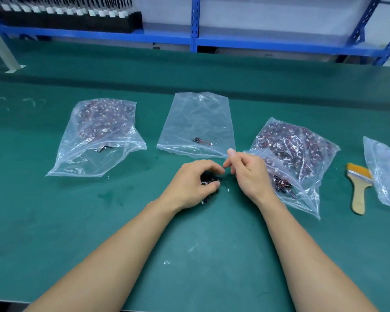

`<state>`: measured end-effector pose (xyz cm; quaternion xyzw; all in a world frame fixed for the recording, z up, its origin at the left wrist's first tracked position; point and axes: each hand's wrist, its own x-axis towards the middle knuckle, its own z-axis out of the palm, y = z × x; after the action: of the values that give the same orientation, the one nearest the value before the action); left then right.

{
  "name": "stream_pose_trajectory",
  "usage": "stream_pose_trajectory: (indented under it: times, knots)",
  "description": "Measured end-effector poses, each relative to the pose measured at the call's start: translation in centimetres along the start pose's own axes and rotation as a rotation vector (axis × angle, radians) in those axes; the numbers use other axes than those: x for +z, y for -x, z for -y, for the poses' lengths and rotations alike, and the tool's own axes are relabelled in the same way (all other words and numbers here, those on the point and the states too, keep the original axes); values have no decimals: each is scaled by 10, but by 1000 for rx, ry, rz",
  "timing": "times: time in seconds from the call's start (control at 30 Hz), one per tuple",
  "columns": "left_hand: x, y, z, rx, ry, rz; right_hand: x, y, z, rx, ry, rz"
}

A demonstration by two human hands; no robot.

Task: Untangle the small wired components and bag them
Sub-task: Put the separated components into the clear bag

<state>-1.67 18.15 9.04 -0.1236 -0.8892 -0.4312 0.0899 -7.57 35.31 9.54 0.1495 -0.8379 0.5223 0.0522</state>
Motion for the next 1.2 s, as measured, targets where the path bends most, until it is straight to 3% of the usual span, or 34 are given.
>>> stream_pose_trajectory:
  times: [0.13, 0.3, 0.43, 0.7, 0.83, 0.97, 1.2]
  knots:
    - [-19, 7, 7, 39, 61, -61, -4, 10, 10, -65, 68, 15]
    - [-37, 15, 21, -14, -222, 128, -19, 20, 22, -145, 209, -4]
    - [-17, 6, 9, 70, -441, 217, -38, 23, 32, -181, 440, -96]
    - [-7, 0, 6, 141, -437, 118, -80, 18, 44, 31, 809, -170]
    - [-7, 1, 8, 180, -515, 67, -90, 15, 43, 118, 867, -225]
    - [-7, 0, 7, 208, -561, 70, -93, 12, 41, 199, 898, -163]
    - [-4, -1, 3, 97, -705, 48, -95, 15, 42, 195, 863, -99]
